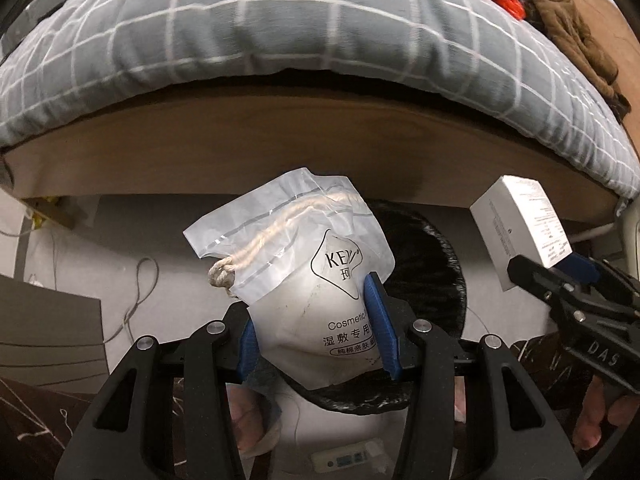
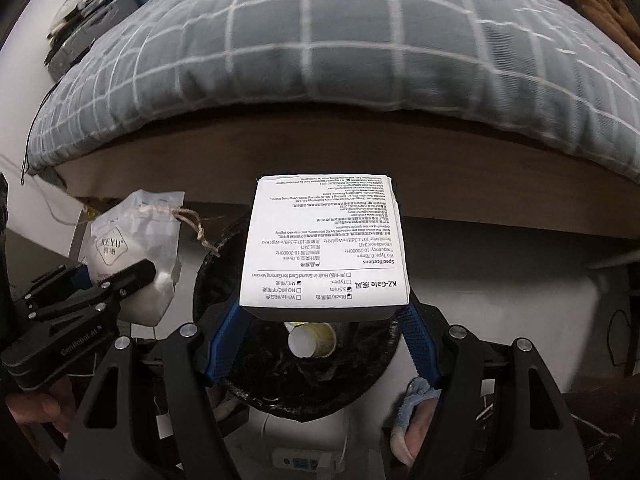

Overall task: Collect trash
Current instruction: 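Open the right tool over the bin while the left tool releases the mask bag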

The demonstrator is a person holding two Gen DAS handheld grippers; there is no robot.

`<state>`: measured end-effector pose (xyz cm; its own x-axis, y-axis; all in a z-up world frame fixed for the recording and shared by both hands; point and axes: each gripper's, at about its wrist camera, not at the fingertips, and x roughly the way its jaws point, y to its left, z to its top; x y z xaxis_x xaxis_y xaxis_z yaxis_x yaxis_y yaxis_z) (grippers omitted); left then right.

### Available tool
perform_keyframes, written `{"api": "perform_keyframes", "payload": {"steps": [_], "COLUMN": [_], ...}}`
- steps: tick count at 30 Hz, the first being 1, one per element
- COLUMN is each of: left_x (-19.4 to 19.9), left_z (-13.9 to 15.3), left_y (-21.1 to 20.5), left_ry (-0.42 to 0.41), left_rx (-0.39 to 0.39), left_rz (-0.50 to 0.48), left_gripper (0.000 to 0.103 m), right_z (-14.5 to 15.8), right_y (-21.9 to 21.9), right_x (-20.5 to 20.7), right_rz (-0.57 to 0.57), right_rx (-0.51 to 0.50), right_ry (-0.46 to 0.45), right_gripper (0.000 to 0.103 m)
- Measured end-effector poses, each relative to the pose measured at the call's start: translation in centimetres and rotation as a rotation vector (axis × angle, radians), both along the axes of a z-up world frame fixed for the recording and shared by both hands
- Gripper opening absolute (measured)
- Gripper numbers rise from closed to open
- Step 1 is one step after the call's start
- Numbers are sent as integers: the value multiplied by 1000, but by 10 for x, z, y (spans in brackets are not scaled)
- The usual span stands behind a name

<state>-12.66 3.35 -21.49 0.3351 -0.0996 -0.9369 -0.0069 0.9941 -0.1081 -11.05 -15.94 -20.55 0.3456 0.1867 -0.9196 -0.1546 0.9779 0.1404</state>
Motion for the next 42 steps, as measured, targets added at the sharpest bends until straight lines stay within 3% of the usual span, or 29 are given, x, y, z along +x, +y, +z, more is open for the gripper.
{"api": "perform_keyframes", "payload": {"steps": [8,10,12,23,31,42], "left_x": [-5,-5,-4,-2,2,10], "left_z": [-5,-5,-3,2,2,0], "left_y": [21,21,20,-8,-40,-73], "left_ry": [10,11,10,-7,-6,-21], "left_rx": [4,4,2,-21,-27,-1], "left_rz": [53,56,53,-24,-88,-140], "left_gripper": [46,46,46,46,45,49], "right_z": [-12,-12,-9,4,9,5], "right_y": [26,30,29,-7,-47,-62], "right_x": [5,7,5,-4,-5,0], "right_rz": [48,53,55,-17,-97,-131], "right_rx": [-12,-17,-23,-79,-106,-141], "right_ry": [12,9,-14,-68,-84,-78], "right_gripper": [68,72,84,95,95,95]}}
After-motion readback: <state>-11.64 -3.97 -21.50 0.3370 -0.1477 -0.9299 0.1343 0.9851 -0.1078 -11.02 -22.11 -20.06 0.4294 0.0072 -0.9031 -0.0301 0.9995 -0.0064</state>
